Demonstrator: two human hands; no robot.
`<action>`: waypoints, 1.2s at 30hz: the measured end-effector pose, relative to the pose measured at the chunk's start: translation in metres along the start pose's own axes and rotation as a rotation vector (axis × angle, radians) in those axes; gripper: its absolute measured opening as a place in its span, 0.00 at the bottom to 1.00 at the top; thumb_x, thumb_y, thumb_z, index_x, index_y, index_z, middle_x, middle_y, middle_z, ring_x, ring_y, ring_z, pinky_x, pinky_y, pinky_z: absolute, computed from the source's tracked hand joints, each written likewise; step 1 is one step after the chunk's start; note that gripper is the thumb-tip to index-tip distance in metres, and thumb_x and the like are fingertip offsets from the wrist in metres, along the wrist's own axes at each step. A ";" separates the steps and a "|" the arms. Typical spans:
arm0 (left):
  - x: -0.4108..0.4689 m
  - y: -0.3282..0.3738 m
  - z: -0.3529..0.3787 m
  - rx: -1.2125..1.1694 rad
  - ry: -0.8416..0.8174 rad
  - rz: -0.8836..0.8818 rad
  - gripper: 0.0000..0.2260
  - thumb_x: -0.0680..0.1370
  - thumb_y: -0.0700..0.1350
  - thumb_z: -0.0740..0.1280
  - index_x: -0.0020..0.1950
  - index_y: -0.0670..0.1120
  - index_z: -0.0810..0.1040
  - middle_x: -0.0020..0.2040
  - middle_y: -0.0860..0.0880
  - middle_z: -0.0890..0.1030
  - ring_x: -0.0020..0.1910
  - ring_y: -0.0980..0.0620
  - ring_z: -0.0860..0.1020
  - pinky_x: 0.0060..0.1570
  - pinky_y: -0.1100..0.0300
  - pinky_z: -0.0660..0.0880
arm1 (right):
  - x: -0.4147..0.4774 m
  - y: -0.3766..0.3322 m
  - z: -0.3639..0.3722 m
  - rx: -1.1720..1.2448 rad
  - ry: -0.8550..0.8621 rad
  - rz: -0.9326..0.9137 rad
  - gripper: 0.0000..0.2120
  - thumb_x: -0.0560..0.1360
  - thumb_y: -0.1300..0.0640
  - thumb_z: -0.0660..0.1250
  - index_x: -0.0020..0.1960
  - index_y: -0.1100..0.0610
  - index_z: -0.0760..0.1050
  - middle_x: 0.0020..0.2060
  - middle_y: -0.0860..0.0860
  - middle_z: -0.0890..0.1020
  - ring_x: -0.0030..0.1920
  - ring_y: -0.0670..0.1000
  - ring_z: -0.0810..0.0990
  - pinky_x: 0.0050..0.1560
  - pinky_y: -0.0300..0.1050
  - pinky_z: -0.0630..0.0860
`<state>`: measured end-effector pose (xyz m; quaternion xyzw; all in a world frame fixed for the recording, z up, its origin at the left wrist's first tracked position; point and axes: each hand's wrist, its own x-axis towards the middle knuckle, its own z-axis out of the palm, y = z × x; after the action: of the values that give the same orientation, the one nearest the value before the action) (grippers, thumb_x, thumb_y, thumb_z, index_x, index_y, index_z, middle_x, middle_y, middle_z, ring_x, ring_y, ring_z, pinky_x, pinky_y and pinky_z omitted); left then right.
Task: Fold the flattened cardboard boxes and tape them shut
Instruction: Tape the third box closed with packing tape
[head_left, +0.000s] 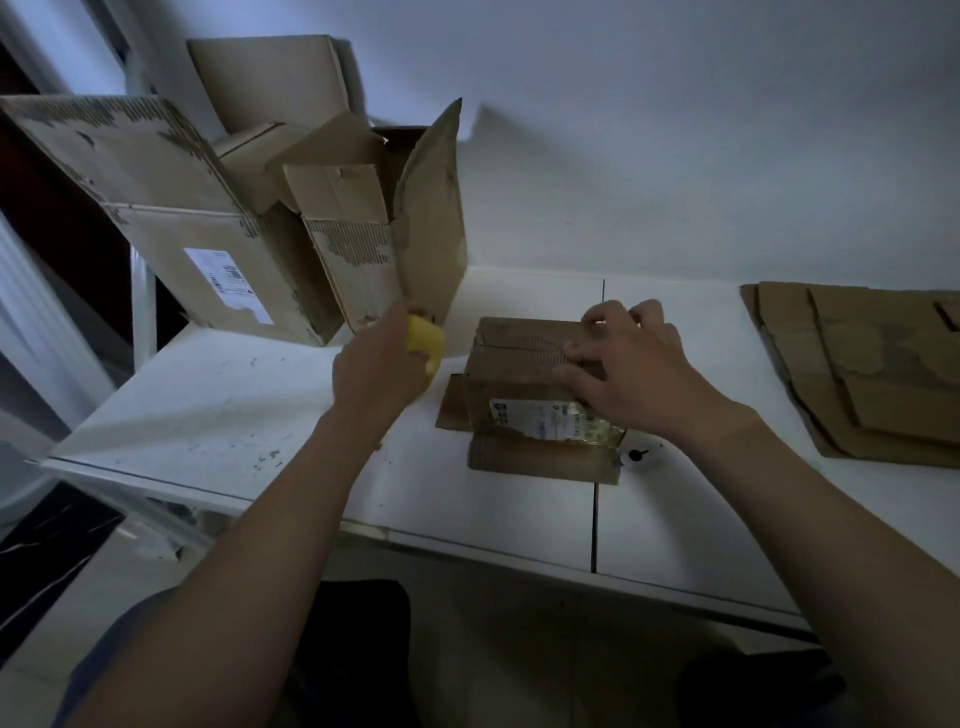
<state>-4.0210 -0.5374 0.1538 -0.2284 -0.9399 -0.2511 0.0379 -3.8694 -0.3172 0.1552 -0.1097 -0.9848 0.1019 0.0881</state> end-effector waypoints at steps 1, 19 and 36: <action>0.001 0.009 -0.006 -0.050 0.071 0.063 0.19 0.78 0.44 0.68 0.68 0.52 0.73 0.57 0.46 0.81 0.53 0.43 0.80 0.50 0.51 0.77 | 0.001 0.002 0.002 0.027 0.012 -0.015 0.16 0.81 0.42 0.60 0.60 0.47 0.82 0.67 0.50 0.71 0.62 0.56 0.62 0.62 0.52 0.65; 0.008 0.078 0.011 -1.508 -0.140 -0.339 0.09 0.79 0.46 0.69 0.59 0.50 0.82 0.62 0.45 0.80 0.57 0.46 0.81 0.49 0.52 0.82 | 0.011 0.007 0.016 0.325 0.288 -0.106 0.15 0.77 0.51 0.71 0.63 0.52 0.79 0.63 0.51 0.73 0.58 0.54 0.70 0.55 0.53 0.75; 0.013 0.074 0.029 -1.048 -0.122 -0.317 0.08 0.75 0.53 0.74 0.38 0.51 0.87 0.44 0.45 0.86 0.51 0.44 0.84 0.57 0.43 0.80 | 0.032 -0.001 -0.040 1.066 0.370 0.029 0.09 0.82 0.60 0.62 0.55 0.51 0.79 0.34 0.42 0.77 0.36 0.41 0.75 0.37 0.34 0.70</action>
<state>-3.9982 -0.4610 0.1647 -0.0867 -0.7125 -0.6743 -0.1737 -3.8921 -0.3035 0.1991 -0.0795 -0.7638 0.5655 0.3009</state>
